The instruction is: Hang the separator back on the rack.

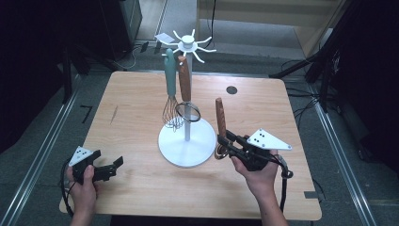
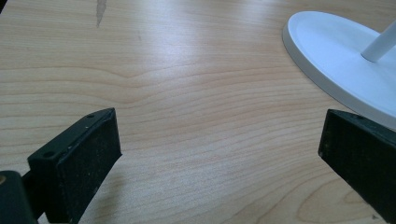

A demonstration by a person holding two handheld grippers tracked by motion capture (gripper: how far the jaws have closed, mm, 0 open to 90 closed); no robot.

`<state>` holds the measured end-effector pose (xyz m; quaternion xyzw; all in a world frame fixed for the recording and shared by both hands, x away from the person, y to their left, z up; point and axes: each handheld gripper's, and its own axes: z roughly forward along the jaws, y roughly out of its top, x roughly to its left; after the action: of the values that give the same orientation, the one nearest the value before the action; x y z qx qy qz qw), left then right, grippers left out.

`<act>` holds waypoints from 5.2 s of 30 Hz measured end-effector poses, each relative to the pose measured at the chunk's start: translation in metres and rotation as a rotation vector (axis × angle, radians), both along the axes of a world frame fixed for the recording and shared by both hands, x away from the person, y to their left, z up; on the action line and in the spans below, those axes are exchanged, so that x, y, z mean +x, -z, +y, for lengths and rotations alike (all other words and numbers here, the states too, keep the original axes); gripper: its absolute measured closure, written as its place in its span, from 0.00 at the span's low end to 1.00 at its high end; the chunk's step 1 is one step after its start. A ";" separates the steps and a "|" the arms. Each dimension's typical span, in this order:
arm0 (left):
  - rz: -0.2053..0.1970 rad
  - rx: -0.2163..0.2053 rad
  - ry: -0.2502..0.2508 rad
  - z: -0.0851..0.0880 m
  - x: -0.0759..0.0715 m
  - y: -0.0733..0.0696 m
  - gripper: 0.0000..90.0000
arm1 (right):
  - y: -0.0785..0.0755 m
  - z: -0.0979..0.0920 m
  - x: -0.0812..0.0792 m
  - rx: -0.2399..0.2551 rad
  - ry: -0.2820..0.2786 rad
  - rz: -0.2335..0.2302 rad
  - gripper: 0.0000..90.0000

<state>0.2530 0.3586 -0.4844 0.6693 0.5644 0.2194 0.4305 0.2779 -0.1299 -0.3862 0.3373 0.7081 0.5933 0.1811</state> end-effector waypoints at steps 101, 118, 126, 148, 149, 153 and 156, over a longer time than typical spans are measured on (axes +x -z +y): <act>-0.011 0.014 0.002 -0.002 -0.002 0.000 0.00 | -0.083 0.042 0.018 0.132 -0.022 -0.162 0.52; -0.010 0.016 -0.001 -0.002 -0.001 0.000 0.00 | -0.035 0.015 0.018 0.039 0.084 -0.126 0.26; -0.011 0.020 -0.004 -0.002 -0.002 0.000 0.00 | -0.009 0.000 0.015 0.041 0.116 -0.082 0.18; -0.016 0.025 -0.007 -0.003 -0.003 -0.001 0.00 | 0.058 -0.053 0.003 -0.001 0.237 0.030 0.20; -0.016 0.025 -0.008 -0.003 -0.003 -0.001 0.00 | 0.061 -0.056 0.002 -0.001 0.246 0.037 0.20; -0.016 0.026 -0.008 -0.003 -0.003 -0.001 0.00 | 0.069 -0.067 -0.001 -0.009 0.271 0.051 0.20; -0.014 0.024 -0.005 -0.003 -0.002 -0.001 0.00 | 0.075 -0.073 -0.003 -0.006 0.285 0.067 0.20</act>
<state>0.2507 0.3560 -0.4838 0.6715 0.5604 0.2317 0.4259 0.2754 -0.2032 -0.4611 0.4537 0.6605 0.5476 0.2409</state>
